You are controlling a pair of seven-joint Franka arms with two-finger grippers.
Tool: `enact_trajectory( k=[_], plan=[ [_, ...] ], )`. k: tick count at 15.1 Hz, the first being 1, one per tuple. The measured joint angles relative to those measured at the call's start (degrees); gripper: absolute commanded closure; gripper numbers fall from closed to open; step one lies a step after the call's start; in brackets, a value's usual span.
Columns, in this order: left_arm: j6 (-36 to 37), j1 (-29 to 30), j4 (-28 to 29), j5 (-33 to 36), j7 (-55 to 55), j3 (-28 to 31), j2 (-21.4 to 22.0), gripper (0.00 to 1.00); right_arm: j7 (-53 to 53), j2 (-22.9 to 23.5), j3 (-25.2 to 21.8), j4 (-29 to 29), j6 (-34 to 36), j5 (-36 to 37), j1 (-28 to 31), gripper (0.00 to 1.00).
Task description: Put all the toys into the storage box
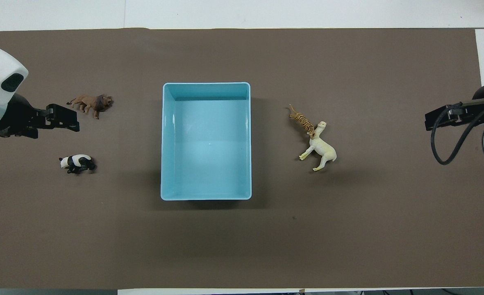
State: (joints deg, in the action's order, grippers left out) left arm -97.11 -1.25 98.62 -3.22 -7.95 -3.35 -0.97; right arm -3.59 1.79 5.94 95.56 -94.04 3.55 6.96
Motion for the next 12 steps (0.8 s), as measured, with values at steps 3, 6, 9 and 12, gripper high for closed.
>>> enact_trajectory(
  k=[3, 6, 9, 12],
  plan=[
    [0.0, 0.0, 0.0, 0.0, 0.0, 0.0, 0.0, 0.0, 0.0, 0.0, 0.0, -0.5, 0.8, 0.0, 0.0, 0.0],
    [0.0, 0.0, 0.0, 0.7, 0.0, 0.0, 0.0, 0.0, 0.0, 0.0, 0.0, -0.6, 1.7, -1.3, 0.0, 0.0],
    [0.0, 0.1, 0.0, 1.0, -0.4, 0.2, 0.3, 0.0, 0.0, 0.0, -0.1, -0.6, 1.7, -2.0, 0.4, 0.0],
    [-2.1, 0.2, 0.4, 1.0, -8.8, 0.7, 0.5, 0.0, -0.8, 0.1, 0.1, -0.6, 1.7, -2.3, 0.3, 0.0]
  ],
)
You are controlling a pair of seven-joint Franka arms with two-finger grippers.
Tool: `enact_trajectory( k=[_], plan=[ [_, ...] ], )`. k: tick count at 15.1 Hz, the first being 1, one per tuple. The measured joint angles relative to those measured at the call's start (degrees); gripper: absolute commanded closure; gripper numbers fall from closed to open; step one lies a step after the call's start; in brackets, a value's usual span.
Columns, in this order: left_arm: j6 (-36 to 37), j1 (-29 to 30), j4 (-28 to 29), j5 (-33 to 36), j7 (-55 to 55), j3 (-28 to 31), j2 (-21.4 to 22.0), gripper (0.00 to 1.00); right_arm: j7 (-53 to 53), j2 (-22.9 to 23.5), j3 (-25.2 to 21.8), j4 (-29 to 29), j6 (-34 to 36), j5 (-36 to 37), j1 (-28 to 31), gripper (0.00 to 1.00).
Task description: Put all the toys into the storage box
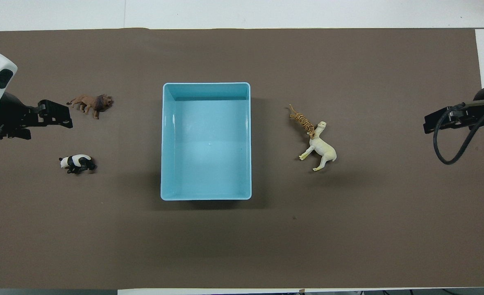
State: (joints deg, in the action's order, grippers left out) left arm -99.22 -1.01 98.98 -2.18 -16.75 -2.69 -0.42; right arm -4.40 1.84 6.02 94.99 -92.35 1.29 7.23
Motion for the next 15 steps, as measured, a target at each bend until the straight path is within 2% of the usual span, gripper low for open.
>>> enact_trajectory(
  k=[3, 6, 9, 11, 13, 15],
  plan=[
    [-3.7, 0.7, 1.8, 0.5, -10.7, 0.2, -0.4, 0.0, -0.6, 0.8, 0.4, 0.1, -1.8, -0.6, -1.4, 0.0],
    [-6.6, 1.8, 2.2, 2.2, -20.4, 0.3, -2.8, 0.0, -0.6, 4.5, 0.6, 0.5, -7.4, -0.7, -6.0, 0.0],
    [-11.4, 2.1, 1.0, 2.6, -32.1, 0.8, -7.7, 0.0, -2.1, 9.8, 0.8, 1.5, -15.0, -0.5, -10.4, 0.0],
    [-16.5, 2.2, -0.1, 2.8, -40.1, 1.8, -11.8, 0.0, -7.4, 12.9, 0.8, 1.9, -20.1, -0.5, -12.1, 0.0],
    [-20.8, 2.7, 0.1, 2.8, -45.1, 2.2, -14.9, 0.0, -10.9, 14.6, 0.8, 3.7, -24.6, -0.5, -13.1, 0.0],
    [-24.1, 3.0, 0.5, 2.8, -48.7, 2.2, -17.5, 0.0, -12.4, 14.7, 0.8, 6.6, -25.9, -0.5, -13.8, 0.0]
  ],
)
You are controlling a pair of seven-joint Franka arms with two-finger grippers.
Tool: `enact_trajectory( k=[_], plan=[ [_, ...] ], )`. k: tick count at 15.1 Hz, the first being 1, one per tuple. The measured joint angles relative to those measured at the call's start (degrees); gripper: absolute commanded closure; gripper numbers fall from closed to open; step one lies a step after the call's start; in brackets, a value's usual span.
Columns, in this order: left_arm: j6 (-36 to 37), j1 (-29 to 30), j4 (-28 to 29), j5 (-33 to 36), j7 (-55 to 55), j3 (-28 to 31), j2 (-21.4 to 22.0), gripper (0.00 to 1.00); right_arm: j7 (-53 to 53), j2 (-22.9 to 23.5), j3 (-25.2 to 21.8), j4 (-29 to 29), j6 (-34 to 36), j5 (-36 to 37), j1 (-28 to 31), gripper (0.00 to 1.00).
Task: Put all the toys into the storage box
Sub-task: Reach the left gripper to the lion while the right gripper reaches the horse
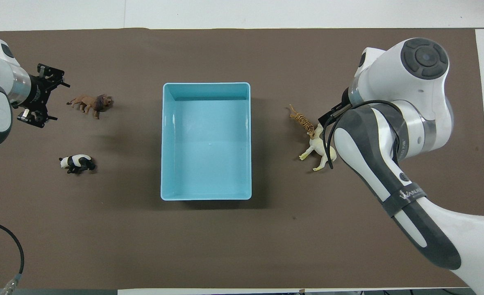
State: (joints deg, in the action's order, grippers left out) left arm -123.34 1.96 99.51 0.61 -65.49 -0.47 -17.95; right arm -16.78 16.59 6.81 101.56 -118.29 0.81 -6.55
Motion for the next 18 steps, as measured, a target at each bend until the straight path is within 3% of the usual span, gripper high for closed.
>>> enact_trajectory(
  k=[6, 12, 18],
  plan=[
    [-7.6, -0.8, -1.3, 0.0, -12.5, -0.6, -7.4, 0.0, -0.8, -2.9, 0.0, 8.0, -0.1, 0.1, -1.0, 0.0],
    [-11.4, -0.8, 3.6, 1.2, -15.2, -0.5, -7.8, 0.0, 0.3, -4.2, 0.0, 11.7, -4.6, 0.1, -2.1, 0.0],
    [-15.1, -0.9, 5.3, 1.5, -15.4, -0.5, -7.7, 0.0, -0.6, -4.2, 0.0, 18.8, -14.0, 0.9, -2.5, 0.0]
  ],
)
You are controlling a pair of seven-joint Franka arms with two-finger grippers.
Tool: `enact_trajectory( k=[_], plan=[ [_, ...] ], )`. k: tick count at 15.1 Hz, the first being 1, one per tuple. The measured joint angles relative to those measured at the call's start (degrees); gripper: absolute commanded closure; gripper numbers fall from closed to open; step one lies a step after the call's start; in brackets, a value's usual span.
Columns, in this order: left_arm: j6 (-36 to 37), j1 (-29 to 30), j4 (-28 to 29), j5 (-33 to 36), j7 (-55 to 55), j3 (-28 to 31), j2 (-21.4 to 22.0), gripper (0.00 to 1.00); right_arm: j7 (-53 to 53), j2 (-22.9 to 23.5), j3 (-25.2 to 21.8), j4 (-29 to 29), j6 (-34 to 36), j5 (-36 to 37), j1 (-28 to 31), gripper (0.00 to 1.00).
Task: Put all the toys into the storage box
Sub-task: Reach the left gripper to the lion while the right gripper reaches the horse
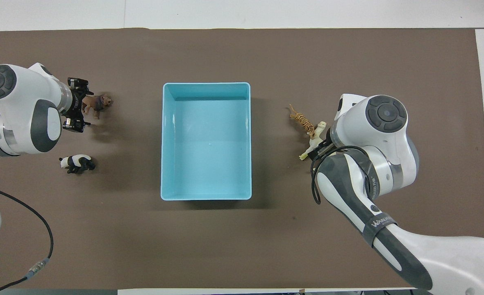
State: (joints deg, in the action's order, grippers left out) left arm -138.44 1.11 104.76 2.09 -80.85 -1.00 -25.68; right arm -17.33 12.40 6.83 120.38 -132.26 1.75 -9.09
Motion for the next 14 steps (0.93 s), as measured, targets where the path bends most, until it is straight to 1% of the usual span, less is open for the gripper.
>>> enact_trajectory(
  k=[2, 4, 7, 8, 9, 10, 12, 13, 14],
  plan=[
    [-0.8, 0.0, 0.0, 0.0, 0.0, 0.0, 0.0, 0.0, -1.6, -0.3, 0.0, 1.8, -1.8, 0.5, -0.1, 0.0],
    [-1.4, 0.0, 0.2, 0.0, -0.1, 0.0, 0.0, 0.0, -2.8, -0.9, 0.0, 3.1, -1.9, 0.6, -0.1, 0.0],
    [-3.0, 0.0, 2.0, 0.1, -0.1, 0.0, 0.1, 0.0, -3.4, -1.9, 0.0, 4.6, -2.3, 0.7, -0.3, 0.0],
    [-3.9, 0.0, 2.6, 0.1, -0.1, 0.0, 0.1, 0.0, -3.5, -2.0, 0.0, 5.0, -3.4, 0.7, -0.6, 0.0],
    [-4.2, 0.0, 2.8, 0.2, -0.1, 0.0, 0.2, 0.2, -3.5, -2.1, 0.0, 5.6, -4.9, 0.7, -0.8, 0.0],
    [-4.3, 0.0, 2.9, 0.2, -0.1, 0.0, 0.3, 0.33, -3.5, -2.1, 0.0, 6.2, -6.2, 0.7, -1.1, 0.01],
    [-4.3, -0.1, 3.1, 0.2, -0.1, 0.0, 0.6, 0.6, -3.5, -2.1, 0.0, 6.8, -7.5, 0.7, -1.2, 0.15],
    [-4.3, -0.1, 3.2, 0.2, -0.1, 0.0, 0.8, 0.69, -3.5, -2.1, 0.0, 7.0, -7.6, 0.7, -1.2, 0.26],
    [-4.3, -0.1, 3.3, 0.2, -0.1, 0.0, 1.0, 0.71, -3.5, -2.1, 0.0, 7.1, -7.6, 0.7, -1.2, 0.37]
  ],
)
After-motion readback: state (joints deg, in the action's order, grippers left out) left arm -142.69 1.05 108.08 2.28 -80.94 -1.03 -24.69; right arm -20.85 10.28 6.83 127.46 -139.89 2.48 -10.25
